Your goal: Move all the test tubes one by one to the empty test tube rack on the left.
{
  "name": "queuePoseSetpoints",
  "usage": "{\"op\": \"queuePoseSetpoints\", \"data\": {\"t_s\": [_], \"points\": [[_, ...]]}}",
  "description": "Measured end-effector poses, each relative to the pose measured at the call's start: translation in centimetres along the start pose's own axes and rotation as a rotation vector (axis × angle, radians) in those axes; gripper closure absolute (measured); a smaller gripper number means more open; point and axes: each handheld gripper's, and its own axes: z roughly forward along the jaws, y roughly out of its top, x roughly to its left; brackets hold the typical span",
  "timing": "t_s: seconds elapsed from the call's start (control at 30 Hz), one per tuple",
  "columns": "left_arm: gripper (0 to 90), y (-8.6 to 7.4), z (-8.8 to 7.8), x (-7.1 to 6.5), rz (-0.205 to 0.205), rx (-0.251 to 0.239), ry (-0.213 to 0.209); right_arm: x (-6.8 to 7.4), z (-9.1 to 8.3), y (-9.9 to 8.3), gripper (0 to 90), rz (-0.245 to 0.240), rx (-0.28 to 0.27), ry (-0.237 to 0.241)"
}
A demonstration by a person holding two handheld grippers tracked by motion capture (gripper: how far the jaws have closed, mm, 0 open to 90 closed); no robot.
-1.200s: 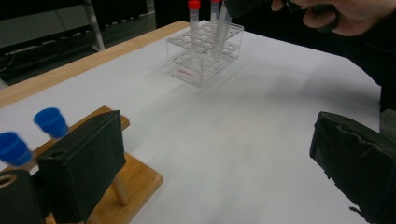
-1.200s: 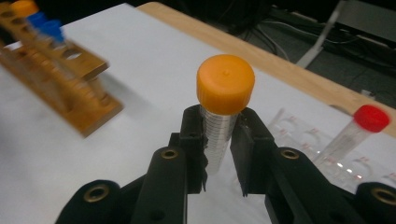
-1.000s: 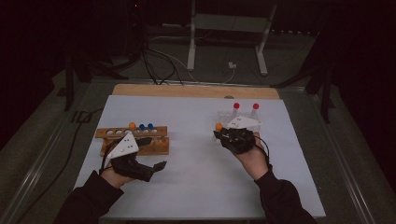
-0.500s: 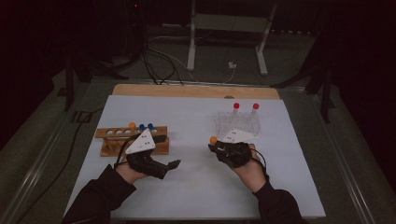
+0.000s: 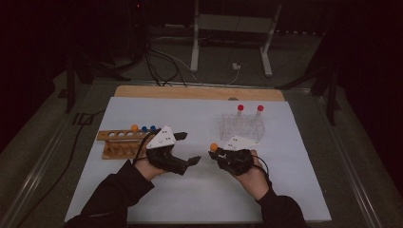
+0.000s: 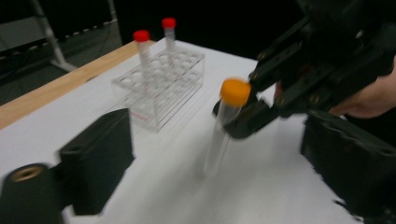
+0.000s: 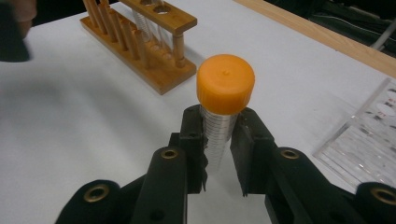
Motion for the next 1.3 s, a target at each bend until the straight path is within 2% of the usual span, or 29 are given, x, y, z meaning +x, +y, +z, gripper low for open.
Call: {"op": "queuePoseSetpoints", "data": {"t_s": [0.03, 0.2, 0.5, 0.8, 1.0, 1.1, 1.17, 1.23, 1.3], "points": [[13.9, 0.2, 0.3, -0.1, -0.001, 0.001, 0.006, 0.1, 0.0, 0.0, 74.5, -0.004, 0.003, 0.002], [21.7, 0.9, 1.7, -0.4, 0.013, 0.0, -0.018, 0.3, 0.0, 0.0, 74.5, -0.006, 0.003, 0.013], [44.2, 1.4, 3.9, -0.7, 0.024, 0.015, -0.033, 0.3, 0.0, 0.1, 74.4, -0.002, -0.001, 0.017], [69.5, 1.6, 4.8, -1.0, 0.044, 0.044, -0.064, 0.3, -0.3, 0.2, 74.4, -0.006, -0.008, 0.015], [71.5, 1.6, 4.7, -1.1, 0.069, 0.035, -0.046, 0.1, -0.3, 0.2, 73.3, 0.01, -0.012, 0.029], [71.7, 1.9, 4.2, -0.8, 0.069, 0.02, -0.035, -0.1, -0.4, 0.2, 63.2, 0.023, -0.014, 0.043], [71.7, 2.0, 3.7, -0.6, 0.065, 0.011, -0.028, -0.1, -0.4, 0.2, 56.1, 0.022, -0.023, 0.031], [71.7, 2.2, 3.1, -0.4, 0.072, 0.008, -0.009, -0.3, -0.5, 0.2, 49.3, 0.033, -0.033, 0.041], [71.8, 2.3, 2.4, 0.0, 0.061, 0.001, -0.002, -0.4, -0.7, 0.2, 41.5, 0.023, -0.046, 0.039]]}}
